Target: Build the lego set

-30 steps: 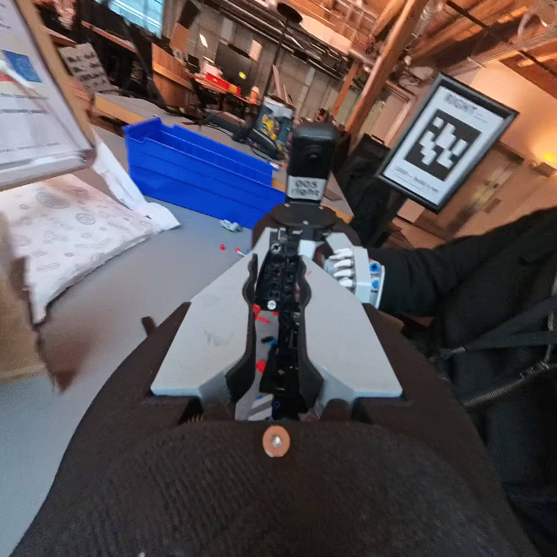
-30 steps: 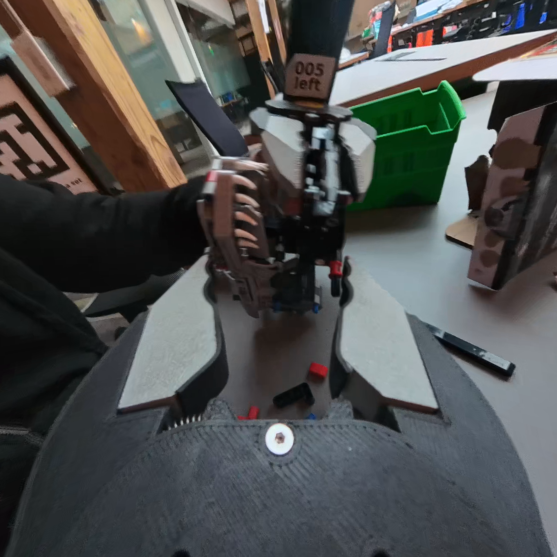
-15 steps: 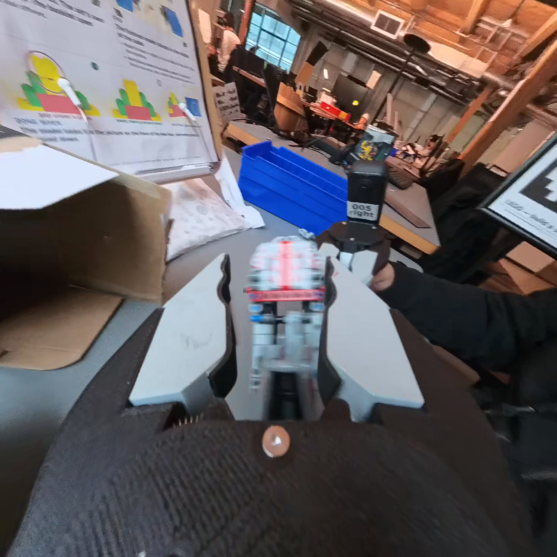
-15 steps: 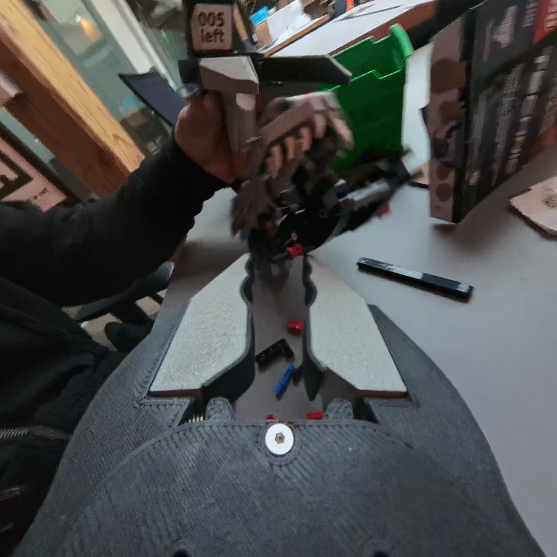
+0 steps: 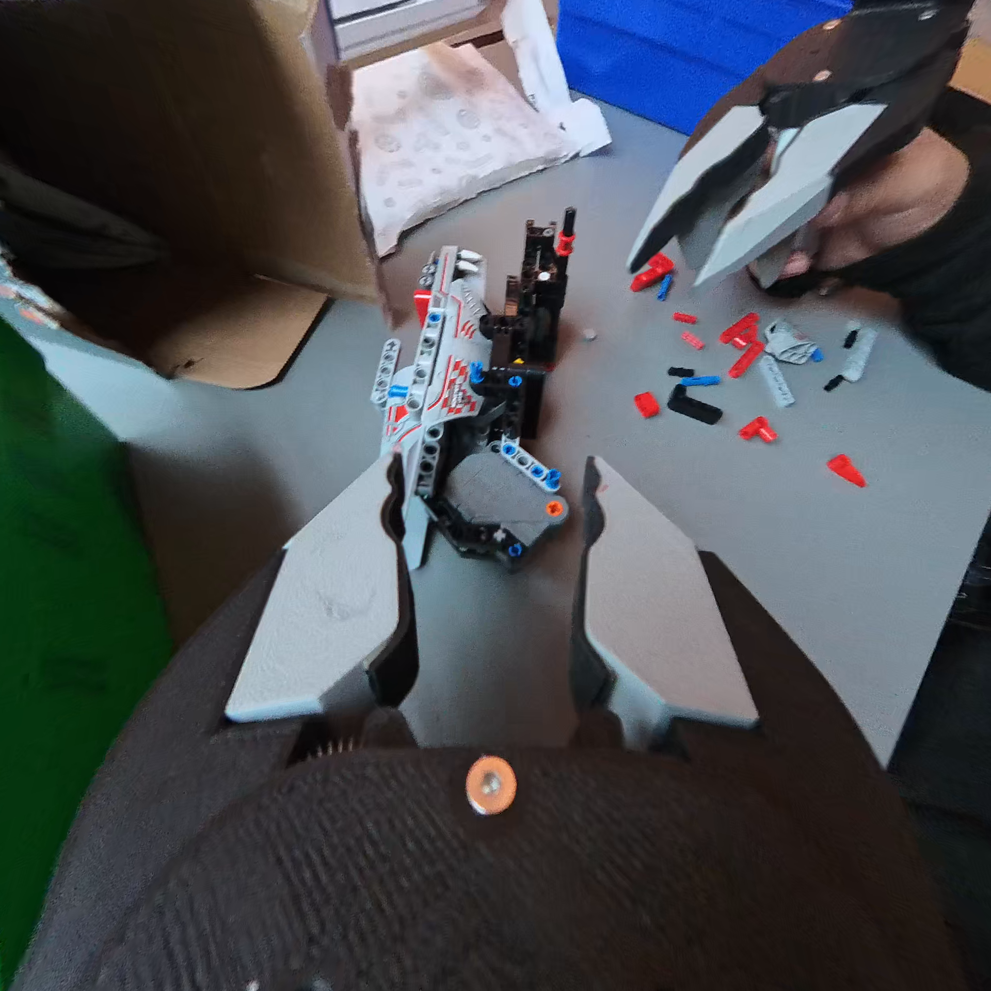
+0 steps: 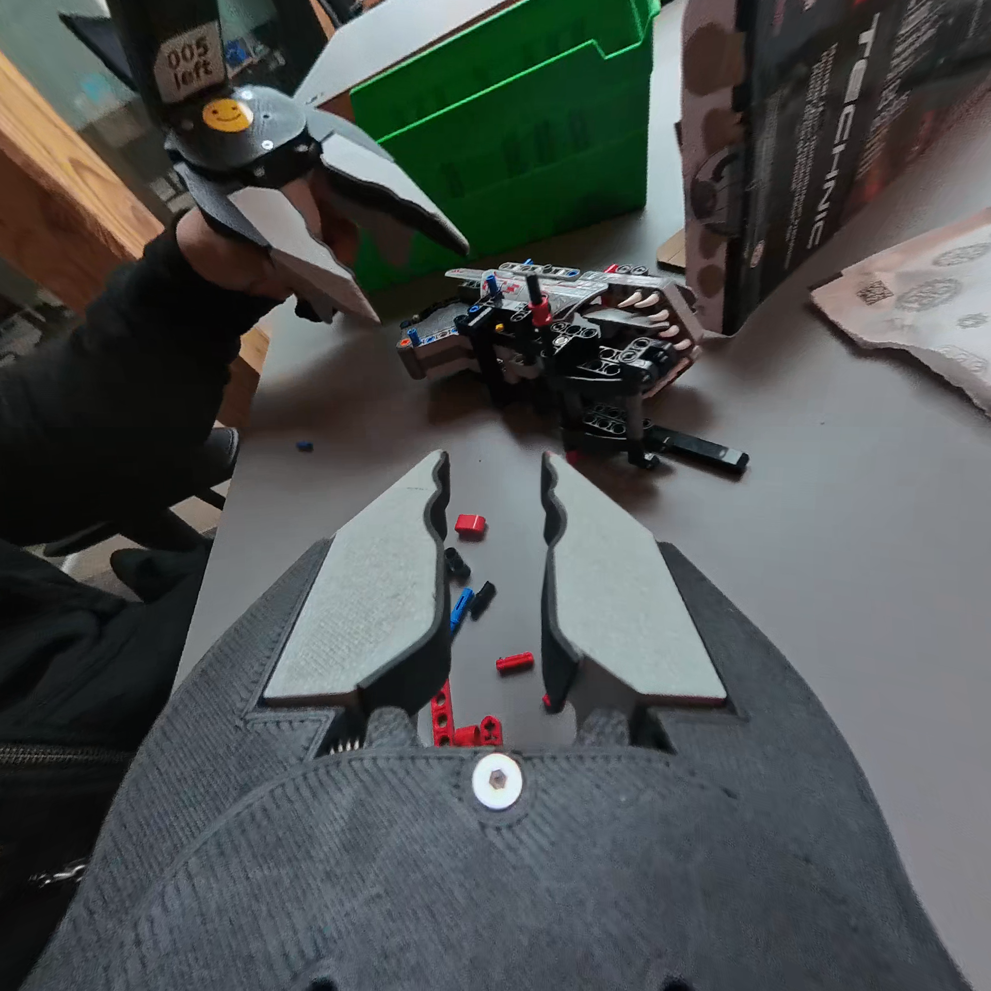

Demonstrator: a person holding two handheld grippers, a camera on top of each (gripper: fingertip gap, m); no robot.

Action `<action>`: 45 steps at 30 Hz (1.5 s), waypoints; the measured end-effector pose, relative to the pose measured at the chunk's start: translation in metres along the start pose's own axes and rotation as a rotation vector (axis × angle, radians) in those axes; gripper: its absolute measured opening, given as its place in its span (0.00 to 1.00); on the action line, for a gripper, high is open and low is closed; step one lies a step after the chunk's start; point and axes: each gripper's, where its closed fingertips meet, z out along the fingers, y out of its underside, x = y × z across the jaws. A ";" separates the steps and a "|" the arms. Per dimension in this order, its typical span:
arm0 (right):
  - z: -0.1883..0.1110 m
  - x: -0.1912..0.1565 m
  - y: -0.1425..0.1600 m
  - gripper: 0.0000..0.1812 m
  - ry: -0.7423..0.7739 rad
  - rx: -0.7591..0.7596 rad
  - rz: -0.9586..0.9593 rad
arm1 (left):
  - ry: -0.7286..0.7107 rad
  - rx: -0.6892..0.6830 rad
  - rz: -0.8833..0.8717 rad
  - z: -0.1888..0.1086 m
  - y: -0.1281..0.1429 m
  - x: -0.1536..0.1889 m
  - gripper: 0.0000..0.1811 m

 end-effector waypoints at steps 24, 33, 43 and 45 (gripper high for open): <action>0.129 -0.158 0.083 0.00 -0.115 -0.492 -0.553 | -0.050 -0.097 -0.096 -0.052 0.092 0.031 0.15; 0.006 -0.017 0.077 0.00 0.332 -0.586 -0.458 | -0.044 -0.107 -0.072 -0.050 0.094 0.035 0.13; -0.008 -0.122 0.070 0.08 -0.006 -0.242 -0.164 | -0.068 -0.125 -0.035 -0.047 0.096 0.037 0.14; 0.004 -0.133 0.094 0.08 -0.003 -0.292 -0.193 | -0.063 -0.146 -0.034 -0.046 0.098 0.038 0.14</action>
